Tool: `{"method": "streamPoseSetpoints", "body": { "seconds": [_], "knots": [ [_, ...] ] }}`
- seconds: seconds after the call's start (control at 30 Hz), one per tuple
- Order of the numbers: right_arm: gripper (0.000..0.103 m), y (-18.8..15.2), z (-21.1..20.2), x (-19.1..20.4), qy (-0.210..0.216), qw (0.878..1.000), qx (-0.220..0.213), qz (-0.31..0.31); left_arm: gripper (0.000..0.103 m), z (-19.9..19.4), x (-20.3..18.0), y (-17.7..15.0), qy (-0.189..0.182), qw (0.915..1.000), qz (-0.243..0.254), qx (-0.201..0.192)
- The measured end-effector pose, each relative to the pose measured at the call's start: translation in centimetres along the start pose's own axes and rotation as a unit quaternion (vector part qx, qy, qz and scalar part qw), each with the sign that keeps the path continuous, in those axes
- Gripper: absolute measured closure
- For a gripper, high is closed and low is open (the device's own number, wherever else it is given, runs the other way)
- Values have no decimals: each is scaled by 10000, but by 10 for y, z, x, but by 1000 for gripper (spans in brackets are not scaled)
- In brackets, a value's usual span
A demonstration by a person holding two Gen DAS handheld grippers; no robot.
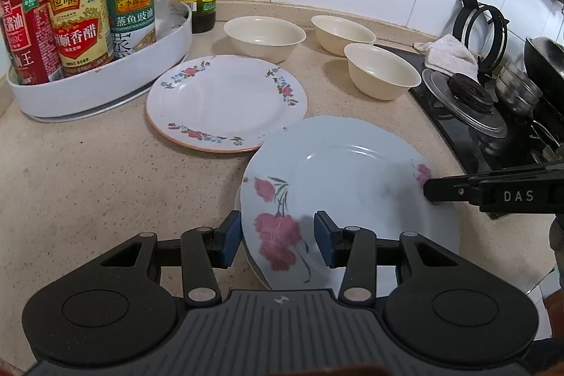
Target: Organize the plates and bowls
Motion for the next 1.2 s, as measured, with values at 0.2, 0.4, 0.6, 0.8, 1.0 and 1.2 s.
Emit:
{"method": "streamPoseSetpoints", "body": {
  "seconds": [0.2,0.4,0.6,0.8,1.0,1.2],
  "knots": [
    [81,1,2,2,-32,9998,-2,-176,51,1,2,1,46,10000,10,-13],
    [81,6,0,6,-7,9993,-167,-336,52,1,4,-1,42,10000,19,6],
    [81,9,0,2,-48,9994,-181,-301,53,-3,6,-2,14,10000,6,24],
    [81,14,2,-4,-26,9995,-189,-250,53,-5,12,-1,148,9998,-97,-18],
    [81,17,4,-7,51,9996,-166,-241,52,-11,20,0,331,9991,-246,-82],
    [81,25,3,-8,202,9992,-226,-273,47,-16,28,5,519,9975,-447,-194]
  ]
}}
Point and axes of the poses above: each gripper's, at about its wrist camera, not at the fingertips, and z roughly the way its jaws point, x to its left, y to its top, the point moved 10 cm from there along z, roughly the way its jaws point, and after that the axes turned 11 degrees about -y, right-handed, at the moved point
